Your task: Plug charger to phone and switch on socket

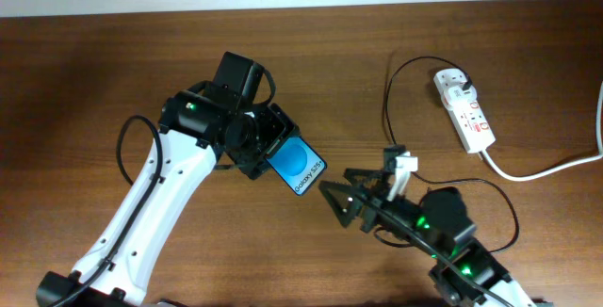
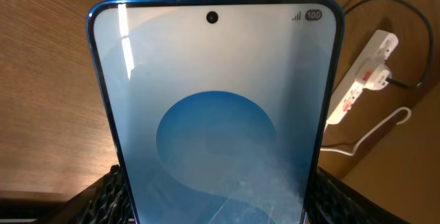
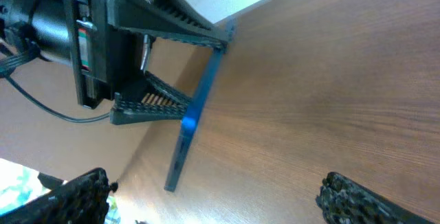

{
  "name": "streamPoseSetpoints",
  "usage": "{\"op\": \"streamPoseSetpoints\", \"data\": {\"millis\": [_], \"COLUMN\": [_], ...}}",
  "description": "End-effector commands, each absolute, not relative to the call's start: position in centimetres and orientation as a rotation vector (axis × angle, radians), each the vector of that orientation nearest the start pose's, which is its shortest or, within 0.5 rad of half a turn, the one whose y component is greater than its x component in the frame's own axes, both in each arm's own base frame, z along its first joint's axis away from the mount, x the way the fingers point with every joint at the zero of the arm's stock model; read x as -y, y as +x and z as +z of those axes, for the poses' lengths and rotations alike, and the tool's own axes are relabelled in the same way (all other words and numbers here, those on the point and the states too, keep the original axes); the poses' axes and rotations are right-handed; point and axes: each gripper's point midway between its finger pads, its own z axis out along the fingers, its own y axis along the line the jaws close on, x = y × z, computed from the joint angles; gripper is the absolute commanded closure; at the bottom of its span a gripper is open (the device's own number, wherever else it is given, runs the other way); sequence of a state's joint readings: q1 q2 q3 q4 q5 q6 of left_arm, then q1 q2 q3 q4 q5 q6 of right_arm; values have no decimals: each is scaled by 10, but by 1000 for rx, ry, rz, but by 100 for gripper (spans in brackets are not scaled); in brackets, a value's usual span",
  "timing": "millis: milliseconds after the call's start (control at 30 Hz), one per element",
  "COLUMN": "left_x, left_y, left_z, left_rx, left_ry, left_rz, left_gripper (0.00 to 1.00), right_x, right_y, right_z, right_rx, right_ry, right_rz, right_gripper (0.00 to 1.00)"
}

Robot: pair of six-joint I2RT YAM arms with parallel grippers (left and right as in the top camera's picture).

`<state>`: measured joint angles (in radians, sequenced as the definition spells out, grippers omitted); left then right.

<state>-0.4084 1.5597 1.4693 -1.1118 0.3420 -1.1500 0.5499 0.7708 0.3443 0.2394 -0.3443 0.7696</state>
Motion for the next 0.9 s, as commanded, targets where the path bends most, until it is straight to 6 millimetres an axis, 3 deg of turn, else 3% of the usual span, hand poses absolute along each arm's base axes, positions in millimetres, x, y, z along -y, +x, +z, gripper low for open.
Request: {"op": "streamPoseSetpoints", "data": {"millis": [0,133,267,367,667,867], "left_x": [195,198,198,198,210,221], "left_y": [298,298,299,299,294,288], "left_z": [202,201,201,201,202,203], "left_rx": [-2837,-2832,-2820,-2817,-2823,-2845], "left_ry": [-1009,-985,-966,-983,-988,-947], "left_rz": [-800,-777,-750,-752,-774,-802], "left_gripper": [70,67,67,67,67,65], "right_x": [-231,-252,-257,-259,-266,-267], "right_y": [246,259,265,263,257,257], "right_z": [213,203,200,207,210,207], "right_rx": [-1886,-1883,-1878,-1848,-1840,-1849], "right_ry": [9,49,87,67,55,49], "right_rz": [1271,1360,1403,1429,1436,1434], "right_gripper": [6,14,32,40,45,62]}}
